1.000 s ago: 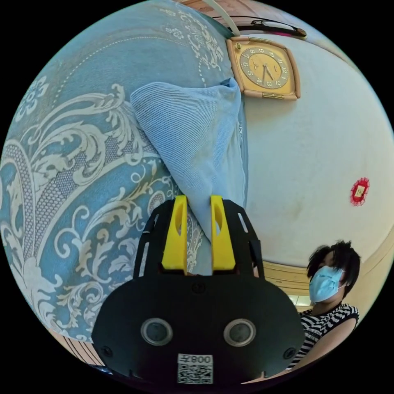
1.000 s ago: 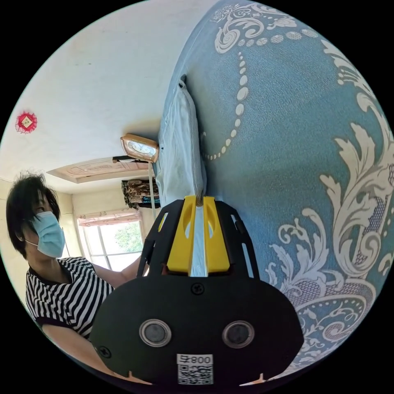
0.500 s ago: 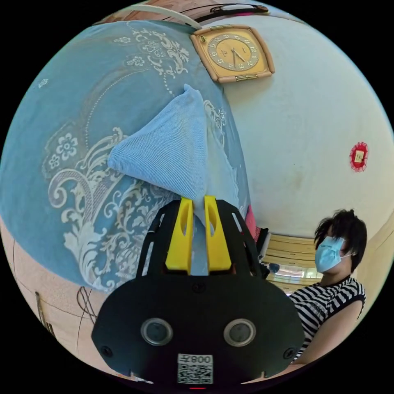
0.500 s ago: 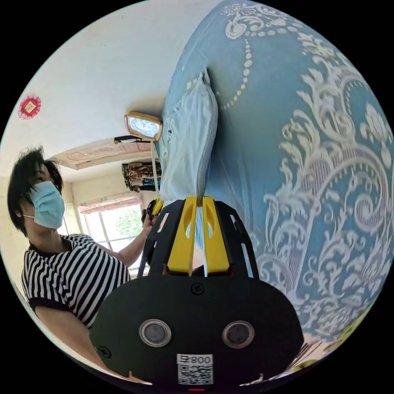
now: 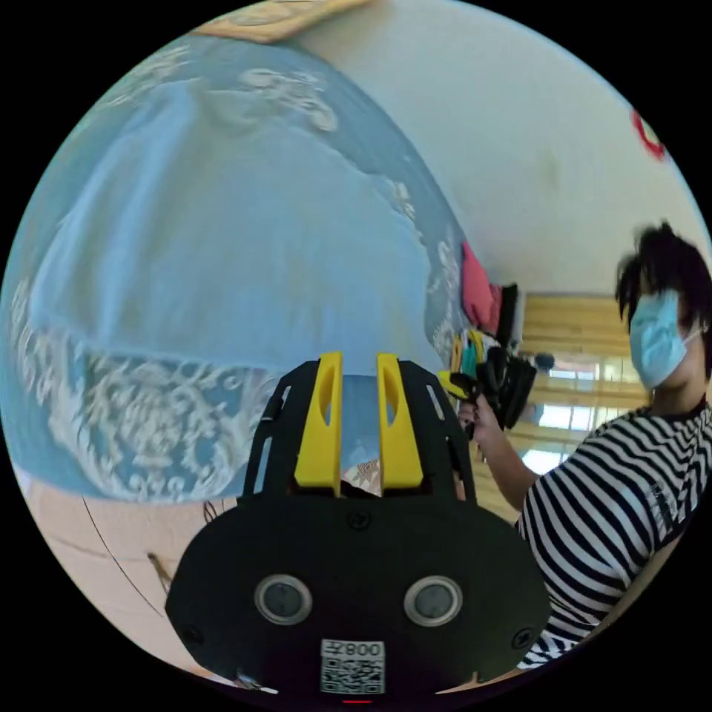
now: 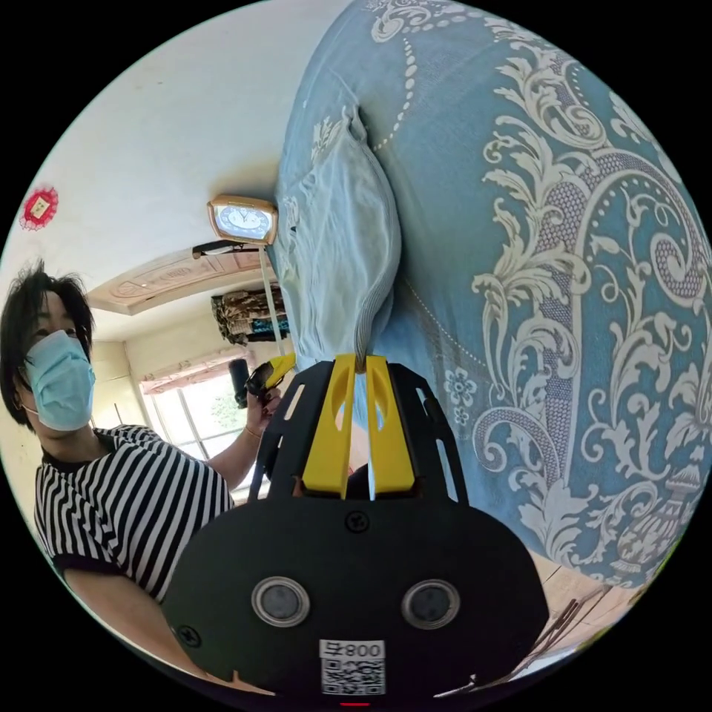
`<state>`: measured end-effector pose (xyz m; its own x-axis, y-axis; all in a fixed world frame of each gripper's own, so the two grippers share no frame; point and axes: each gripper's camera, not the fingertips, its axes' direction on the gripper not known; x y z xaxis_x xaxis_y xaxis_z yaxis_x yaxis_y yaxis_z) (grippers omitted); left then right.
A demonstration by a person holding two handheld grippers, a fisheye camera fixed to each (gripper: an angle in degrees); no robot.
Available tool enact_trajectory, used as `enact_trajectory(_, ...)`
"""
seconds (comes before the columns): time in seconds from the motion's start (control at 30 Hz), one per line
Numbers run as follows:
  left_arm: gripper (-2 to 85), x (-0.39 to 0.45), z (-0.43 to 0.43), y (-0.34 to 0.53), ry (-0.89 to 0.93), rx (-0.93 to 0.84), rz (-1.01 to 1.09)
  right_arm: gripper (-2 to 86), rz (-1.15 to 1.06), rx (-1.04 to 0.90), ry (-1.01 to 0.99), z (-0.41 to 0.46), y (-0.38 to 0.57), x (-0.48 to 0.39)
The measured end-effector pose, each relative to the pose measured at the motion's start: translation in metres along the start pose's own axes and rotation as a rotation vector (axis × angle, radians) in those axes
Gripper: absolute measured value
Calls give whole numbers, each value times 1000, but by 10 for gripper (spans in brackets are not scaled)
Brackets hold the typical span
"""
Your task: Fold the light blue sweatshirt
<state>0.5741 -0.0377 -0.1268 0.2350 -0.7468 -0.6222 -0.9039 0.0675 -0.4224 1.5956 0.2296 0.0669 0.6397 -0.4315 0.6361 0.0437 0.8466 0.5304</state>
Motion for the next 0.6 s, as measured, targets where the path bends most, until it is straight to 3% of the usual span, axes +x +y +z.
enact_trajectory(0.13,114,116,96,-15,27,-222,531,24,-23,12,-10,4,-9,-10)
enact_trajectory(0.27,121,196,171,20,-166,-313,979,25,-54,18,-39,8,-20,-20)
enact_trajectory(0.33,98,212,201,39,-305,-353,1099,26,-62,16,-56,12,-26,-24)
enact_trajectory(0.43,46,223,225,57,-536,-272,1148,29,-94,-1,-7,24,-36,-33)
enact_trajectory(0.6,33,217,216,41,-373,-281,909,36,-142,47,-114,22,-57,-31)
